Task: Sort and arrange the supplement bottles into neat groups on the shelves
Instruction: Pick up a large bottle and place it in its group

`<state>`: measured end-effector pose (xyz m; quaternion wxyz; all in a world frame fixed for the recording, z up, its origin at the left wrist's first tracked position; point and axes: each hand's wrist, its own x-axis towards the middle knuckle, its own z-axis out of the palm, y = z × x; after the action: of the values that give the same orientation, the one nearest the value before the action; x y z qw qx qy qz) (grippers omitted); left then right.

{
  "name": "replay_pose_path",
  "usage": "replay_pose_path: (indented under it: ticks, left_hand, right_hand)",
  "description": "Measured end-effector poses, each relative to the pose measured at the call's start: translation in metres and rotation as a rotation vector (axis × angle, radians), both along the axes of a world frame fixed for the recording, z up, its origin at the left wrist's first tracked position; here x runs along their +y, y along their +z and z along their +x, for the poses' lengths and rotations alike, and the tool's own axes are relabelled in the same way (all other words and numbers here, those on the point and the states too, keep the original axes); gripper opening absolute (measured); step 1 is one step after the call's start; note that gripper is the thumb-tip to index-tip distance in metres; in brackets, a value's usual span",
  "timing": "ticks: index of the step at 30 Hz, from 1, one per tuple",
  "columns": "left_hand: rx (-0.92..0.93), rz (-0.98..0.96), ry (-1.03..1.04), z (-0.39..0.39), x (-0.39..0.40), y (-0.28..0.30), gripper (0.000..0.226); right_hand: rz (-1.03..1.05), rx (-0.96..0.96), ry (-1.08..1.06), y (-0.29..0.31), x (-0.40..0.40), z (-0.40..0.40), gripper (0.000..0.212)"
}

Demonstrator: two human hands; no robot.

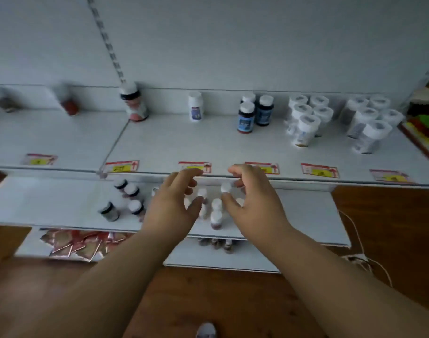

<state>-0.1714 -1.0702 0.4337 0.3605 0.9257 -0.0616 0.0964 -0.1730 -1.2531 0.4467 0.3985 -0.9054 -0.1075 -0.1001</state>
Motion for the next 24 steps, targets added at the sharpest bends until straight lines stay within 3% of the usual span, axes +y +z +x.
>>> replay_pose_path:
  ticks: [4, 12, 19, 24]
  left_hand:
    - [0.022, 0.008, 0.223, -0.057, 0.077, -0.025, 0.054]
    - [0.117, -0.002, 0.285, -0.11, 0.215, -0.063, 0.053]
    - [0.176, 0.03, 0.137, -0.048, 0.368, -0.113, 0.051]
    - [0.279, 0.046, 0.078, 0.003, 0.422, -0.18, 0.053]
  right_hand:
    - [0.013, 0.013, 0.182, -0.024, 0.075, -0.025, 0.043]
    - [-0.041, 0.089, 0.313, -0.056, 0.222, -0.054, 0.044]
    - [-0.017, 0.189, 0.148, -0.117, 0.382, -0.013, 0.042]
    - [-0.009, 0.339, -0.009, -0.194, 0.439, 0.018, 0.042]
